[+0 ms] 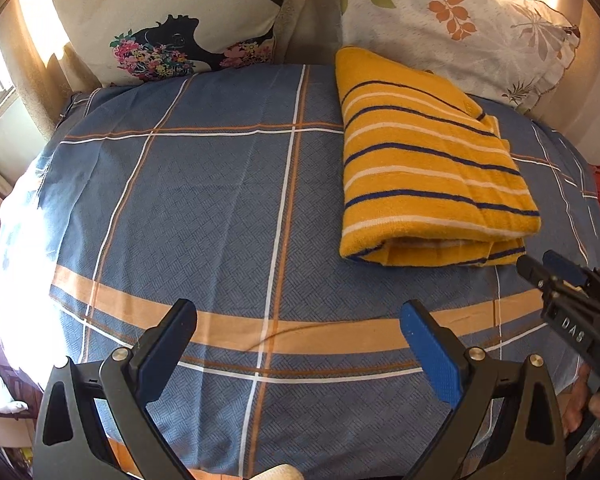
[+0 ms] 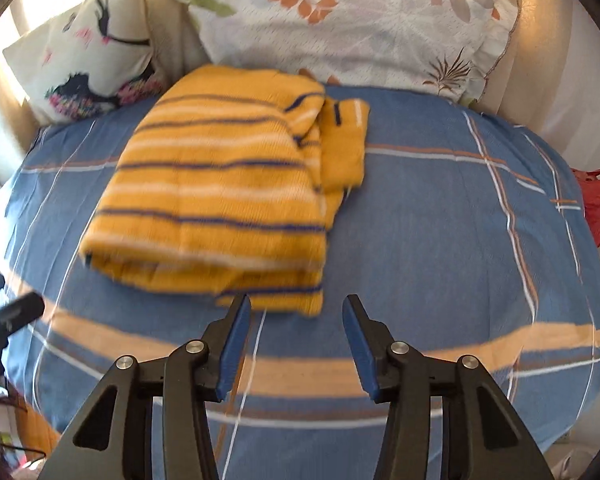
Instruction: Fold small clothes
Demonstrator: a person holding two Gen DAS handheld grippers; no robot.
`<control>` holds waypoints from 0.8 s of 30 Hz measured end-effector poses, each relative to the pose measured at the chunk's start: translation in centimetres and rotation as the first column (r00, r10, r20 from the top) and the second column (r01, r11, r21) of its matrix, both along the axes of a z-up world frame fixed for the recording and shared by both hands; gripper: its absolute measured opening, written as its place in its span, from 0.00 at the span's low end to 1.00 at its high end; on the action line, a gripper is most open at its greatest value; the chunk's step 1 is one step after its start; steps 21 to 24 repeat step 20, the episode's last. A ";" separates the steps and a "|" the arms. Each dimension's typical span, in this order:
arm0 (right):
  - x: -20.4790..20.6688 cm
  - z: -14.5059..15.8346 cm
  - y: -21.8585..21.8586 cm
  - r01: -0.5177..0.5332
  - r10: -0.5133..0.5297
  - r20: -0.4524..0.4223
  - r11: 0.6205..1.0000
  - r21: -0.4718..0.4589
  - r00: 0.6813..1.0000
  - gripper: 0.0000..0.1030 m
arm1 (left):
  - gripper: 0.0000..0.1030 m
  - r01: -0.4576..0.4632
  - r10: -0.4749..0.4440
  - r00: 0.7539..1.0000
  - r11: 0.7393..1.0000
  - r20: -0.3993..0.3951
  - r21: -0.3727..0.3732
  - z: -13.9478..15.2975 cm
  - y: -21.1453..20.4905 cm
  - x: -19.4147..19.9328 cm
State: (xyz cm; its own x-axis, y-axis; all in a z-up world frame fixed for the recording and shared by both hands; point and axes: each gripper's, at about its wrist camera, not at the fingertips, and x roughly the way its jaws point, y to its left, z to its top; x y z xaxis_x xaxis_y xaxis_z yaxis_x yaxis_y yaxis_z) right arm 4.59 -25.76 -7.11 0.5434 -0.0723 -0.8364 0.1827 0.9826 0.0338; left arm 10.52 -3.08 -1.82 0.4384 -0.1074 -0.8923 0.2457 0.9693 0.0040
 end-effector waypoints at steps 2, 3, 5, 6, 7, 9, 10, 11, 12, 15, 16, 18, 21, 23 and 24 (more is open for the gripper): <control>-0.9 -0.5 0.1 0.000 0.001 -0.011 1.000 0.018 1.000 0.50 | 0.98 0.008 -0.008 1.000 1.000 0.010 0.004 0.2 -0.6 -0.9; -1.3 -0.5 0.2 0.000 0.000 -0.012 1.000 0.025 1.000 0.50 | 0.98 0.013 -0.013 1.000 1.000 0.012 0.003 0.3 -0.9 -1.3; -2.2 -0.4 0.3 0.003 -0.003 -0.005 1.000 0.030 1.000 0.51 | 0.98 0.018 -0.018 1.000 1.000 0.017 0.002 0.6 -1.4 -2.1; -2.6 -0.2 0.4 0.005 -0.005 0.000 1.000 0.026 1.000 0.54 | 0.98 0.021 -0.021 1.000 1.000 0.022 0.003 0.7 -1.7 -2.4; -3.0 0.0 0.3 0.004 -0.004 0.006 1.000 0.019 1.000 0.55 | 0.98 0.024 -0.024 0.999 1.000 0.029 0.005 0.9 -2.0 -2.8; -3.5 0.4 0.4 0.004 -0.004 0.022 1.000 0.005 1.000 0.57 | 0.98 0.028 -0.028 0.999 1.000 0.040 0.002 1.2 -2.4 -3.3; -3.8 0.6 0.4 0.004 -0.004 0.028 1.000 -0.001 1.000 0.57 | 0.98 0.029 -0.029 0.999 1.000 0.044 0.000 1.4 -2.5 -3.5; -4.0 0.8 0.4 0.004 -0.004 0.034 1.000 -0.005 0.999 0.58 | 0.98 0.028 -0.028 0.998 1.000 0.049 0.000 1.5 -2.7 -3.7; -4.2 0.9 0.3 0.007 -0.006 0.038 1.000 -0.008 0.999 0.58 | 0.98 0.028 -0.028 0.998 1.000 0.053 0.001 1.7 -2.8 -3.8; -4.5 1.2 0.2 0.007 -0.007 0.045 1.000 -0.014 0.999 0.60 | 0.98 0.027 -0.027 0.998 1.000 0.058 -0.005 1.9 -3.1 -4.2; -4.5 1.2 0.3 0.004 -0.003 0.043 1.000 -0.016 0.999 0.61 | 0.98 0.025 -0.024 0.998 1.000 0.054 -0.011 1.9 -3.1 -4.2; -4.5 1.1 0.5 -0.003 0.004 0.030 1.000 -0.031 1.000 0.61 | 0.98 0.012 -0.011 0.999 1.000 0.048 -0.012 1.8 -3.0 -4.3; -4.5 0.8 0.7 -0.013 0.013 0.015 0.999 -0.047 1.000 0.61 | 0.98 0.000 0.001 0.999 1.000 0.043 -0.013 1.7 -2.9 -4.4; -4.5 0.8 0.7 -0.013 0.013 0.015 0.999 -0.047 1.000 0.61 | 0.98 0.000 0.001 0.999 1.000 0.043 -0.013 1.7 -2.9 -4.4; -4.5 0.8 0.7 -0.013 0.013 0.015 0.999 -0.047 1.000 0.61 | 0.98 0.000 0.001 0.999 1.000 0.043 -0.013 1.7 -2.9 -4.4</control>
